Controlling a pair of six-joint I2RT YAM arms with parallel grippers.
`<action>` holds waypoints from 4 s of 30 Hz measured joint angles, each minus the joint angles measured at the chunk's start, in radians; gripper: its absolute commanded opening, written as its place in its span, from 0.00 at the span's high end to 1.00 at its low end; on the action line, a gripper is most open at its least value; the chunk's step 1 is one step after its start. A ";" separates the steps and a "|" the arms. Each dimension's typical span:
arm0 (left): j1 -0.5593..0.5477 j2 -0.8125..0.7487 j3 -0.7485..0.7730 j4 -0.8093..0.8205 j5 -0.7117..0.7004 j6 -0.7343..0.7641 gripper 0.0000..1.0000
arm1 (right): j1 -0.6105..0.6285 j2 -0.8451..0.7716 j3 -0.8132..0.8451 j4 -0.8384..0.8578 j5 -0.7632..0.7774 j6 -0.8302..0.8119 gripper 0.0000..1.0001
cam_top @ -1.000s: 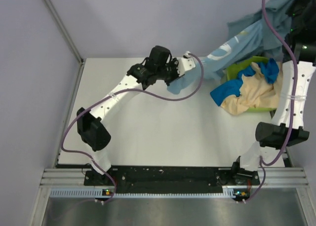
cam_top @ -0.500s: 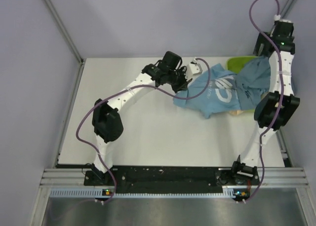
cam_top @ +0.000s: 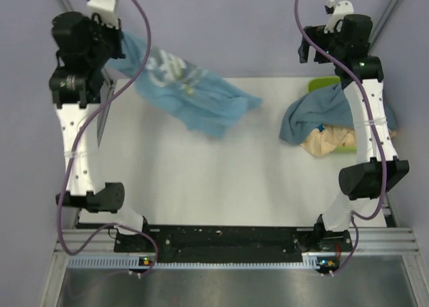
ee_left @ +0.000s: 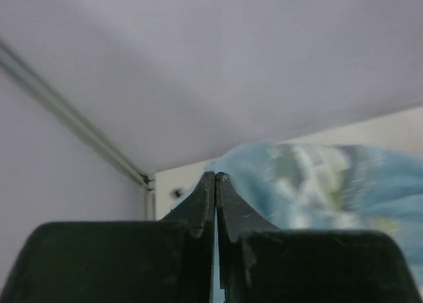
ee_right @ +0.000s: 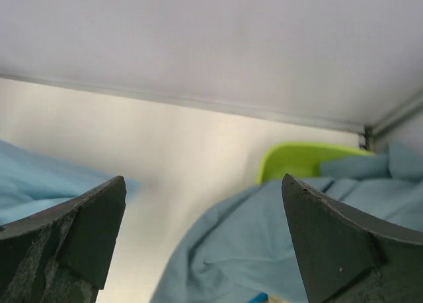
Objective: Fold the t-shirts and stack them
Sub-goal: Grab crumpled tshirt from bin with the left arm, then move the tshirt to the center of the board, then flatten out the tshirt
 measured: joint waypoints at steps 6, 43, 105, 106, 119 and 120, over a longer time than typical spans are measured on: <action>-0.028 -0.239 0.089 -0.047 0.026 0.043 1.00 | 0.105 -0.060 -0.059 0.103 -0.076 -0.006 0.01; -0.192 -0.252 -1.058 -0.133 0.164 0.413 0.14 | 0.404 0.012 -0.711 0.133 -0.123 0.209 0.27; 0.111 -0.303 -0.461 -0.341 0.103 0.376 1.00 | 0.203 -0.401 -0.114 0.018 -0.012 0.101 1.00; 0.113 -0.261 -0.456 -0.336 0.103 0.370 1.00 | 0.203 -0.343 -0.075 0.019 -0.047 0.105 1.00; 0.239 0.037 -0.167 -0.117 0.150 0.220 0.96 | 0.199 0.091 0.162 0.162 -0.179 0.140 1.00; 0.239 -0.016 -0.245 -0.113 0.179 0.245 0.86 | 0.198 0.031 0.064 0.181 -0.190 0.141 1.00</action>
